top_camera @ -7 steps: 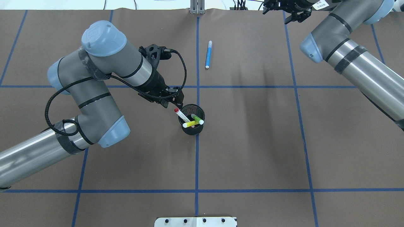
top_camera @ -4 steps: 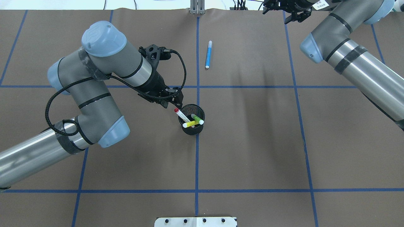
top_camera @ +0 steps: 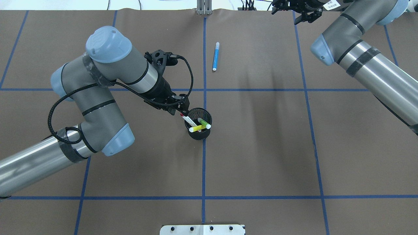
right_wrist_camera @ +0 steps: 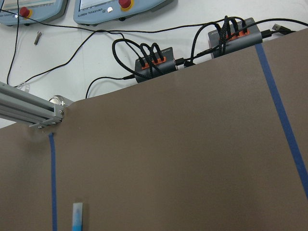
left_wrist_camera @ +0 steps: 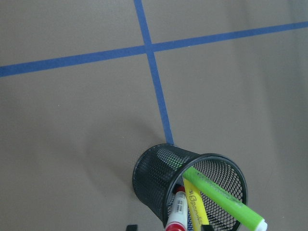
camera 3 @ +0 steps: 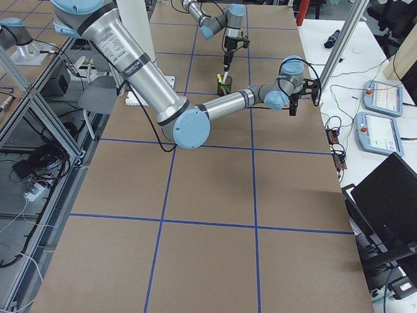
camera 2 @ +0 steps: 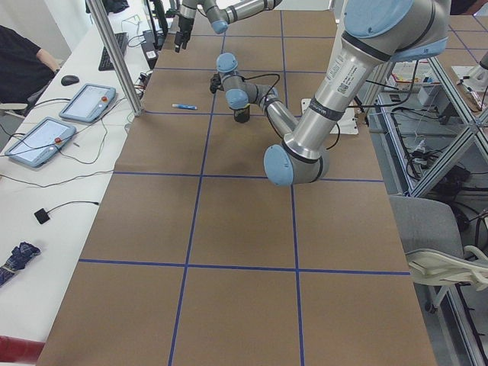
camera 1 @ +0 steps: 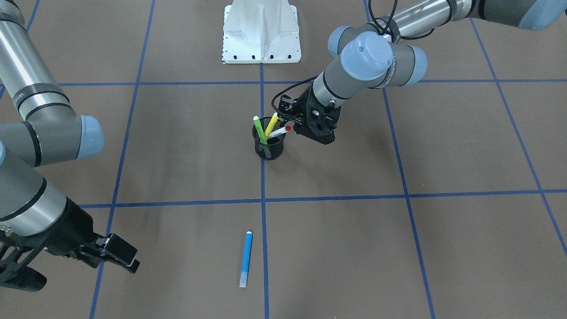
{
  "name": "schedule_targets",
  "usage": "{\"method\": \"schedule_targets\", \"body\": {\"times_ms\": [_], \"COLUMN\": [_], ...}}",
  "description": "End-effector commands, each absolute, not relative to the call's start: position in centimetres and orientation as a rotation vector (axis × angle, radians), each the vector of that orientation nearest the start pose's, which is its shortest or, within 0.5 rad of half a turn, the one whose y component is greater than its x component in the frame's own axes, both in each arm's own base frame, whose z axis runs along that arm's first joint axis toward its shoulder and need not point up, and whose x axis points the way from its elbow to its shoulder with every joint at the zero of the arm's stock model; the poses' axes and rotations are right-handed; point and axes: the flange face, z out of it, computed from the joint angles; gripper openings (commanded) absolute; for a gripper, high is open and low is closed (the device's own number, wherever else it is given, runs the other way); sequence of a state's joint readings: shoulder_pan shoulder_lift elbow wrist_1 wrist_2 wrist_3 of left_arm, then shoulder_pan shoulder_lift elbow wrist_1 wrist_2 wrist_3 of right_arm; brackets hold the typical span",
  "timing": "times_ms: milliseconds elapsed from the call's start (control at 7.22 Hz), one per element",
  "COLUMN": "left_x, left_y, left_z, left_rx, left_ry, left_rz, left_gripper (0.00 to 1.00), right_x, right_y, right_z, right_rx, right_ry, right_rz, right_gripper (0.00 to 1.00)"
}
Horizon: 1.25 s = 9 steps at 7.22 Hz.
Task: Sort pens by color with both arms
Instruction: 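Lower the left gripper into the cup and grasp the red-capped marker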
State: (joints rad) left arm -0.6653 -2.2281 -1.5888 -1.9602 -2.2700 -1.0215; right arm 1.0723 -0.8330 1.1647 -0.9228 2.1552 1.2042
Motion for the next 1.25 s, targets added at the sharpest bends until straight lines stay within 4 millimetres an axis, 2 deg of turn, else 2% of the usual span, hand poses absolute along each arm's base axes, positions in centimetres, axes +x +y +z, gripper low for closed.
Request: {"method": "schedule_targets", "body": {"times_ms": [0,554,1109], "left_x": [49.94,50.38,50.55], "left_y": [-46.86,-46.54,-46.68], "left_z": [20.35,20.49,20.35], "left_rx": [0.058,0.049,0.048], "left_ry": [1.193,1.190,1.189], "left_rz": [0.280,0.279,0.277], "left_gripper": [0.53,0.43,0.42], "right_x": [-30.46,-30.43,-30.42], "right_y": [-72.34,-72.28,-72.26], "right_z": [31.40,31.76,31.86], "right_rx": [0.223,0.223,0.224], "right_ry": [-1.070,-1.066,-1.066], "right_rz": [0.349,0.345,0.342], "right_gripper": [1.00,1.00,1.00]}}
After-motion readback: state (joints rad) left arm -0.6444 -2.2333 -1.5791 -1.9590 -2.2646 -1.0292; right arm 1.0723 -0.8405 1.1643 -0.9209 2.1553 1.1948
